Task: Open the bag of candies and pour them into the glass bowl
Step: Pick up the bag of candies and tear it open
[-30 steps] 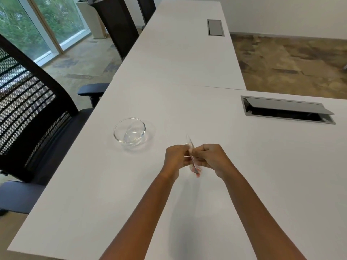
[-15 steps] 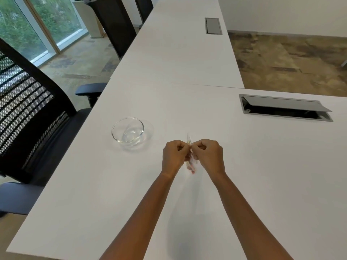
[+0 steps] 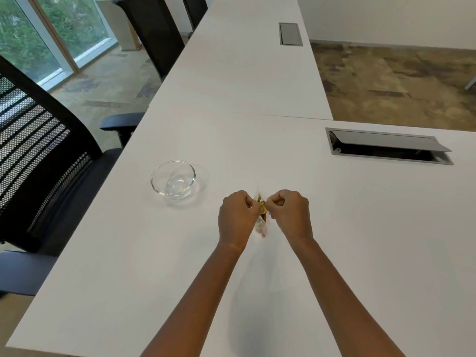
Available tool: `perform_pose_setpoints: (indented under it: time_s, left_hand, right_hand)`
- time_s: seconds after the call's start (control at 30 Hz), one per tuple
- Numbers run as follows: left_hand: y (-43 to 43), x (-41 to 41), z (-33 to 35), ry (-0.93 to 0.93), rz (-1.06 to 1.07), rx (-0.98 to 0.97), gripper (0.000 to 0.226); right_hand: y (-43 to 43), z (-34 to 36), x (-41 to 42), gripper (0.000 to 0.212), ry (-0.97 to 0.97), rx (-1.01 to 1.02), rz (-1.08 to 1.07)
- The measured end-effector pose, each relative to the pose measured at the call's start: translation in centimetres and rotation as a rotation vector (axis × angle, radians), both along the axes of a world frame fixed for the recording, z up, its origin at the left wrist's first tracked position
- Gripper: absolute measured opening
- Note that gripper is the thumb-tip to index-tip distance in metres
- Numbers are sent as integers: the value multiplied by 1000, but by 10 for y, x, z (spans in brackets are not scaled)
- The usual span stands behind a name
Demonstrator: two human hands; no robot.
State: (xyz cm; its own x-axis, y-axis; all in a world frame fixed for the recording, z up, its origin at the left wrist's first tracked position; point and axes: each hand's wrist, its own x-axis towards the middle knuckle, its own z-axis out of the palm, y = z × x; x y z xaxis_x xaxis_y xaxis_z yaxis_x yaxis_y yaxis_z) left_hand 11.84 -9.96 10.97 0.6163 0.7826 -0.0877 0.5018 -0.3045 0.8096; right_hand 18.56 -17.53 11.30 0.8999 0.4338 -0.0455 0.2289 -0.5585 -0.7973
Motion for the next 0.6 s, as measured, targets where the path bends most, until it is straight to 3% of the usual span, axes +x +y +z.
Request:
perform_pose_setpoints:
  time_s: [0.3,0.6]
  left_hand:
    - [6,7,2,36,-35,48,12]
    - [11,4,1,98,-34,153,14]
  right_hand:
    - [1,-3,-3,13,-19,-27,66]
    - [-4,-7,8,13,-82,-69,-34]
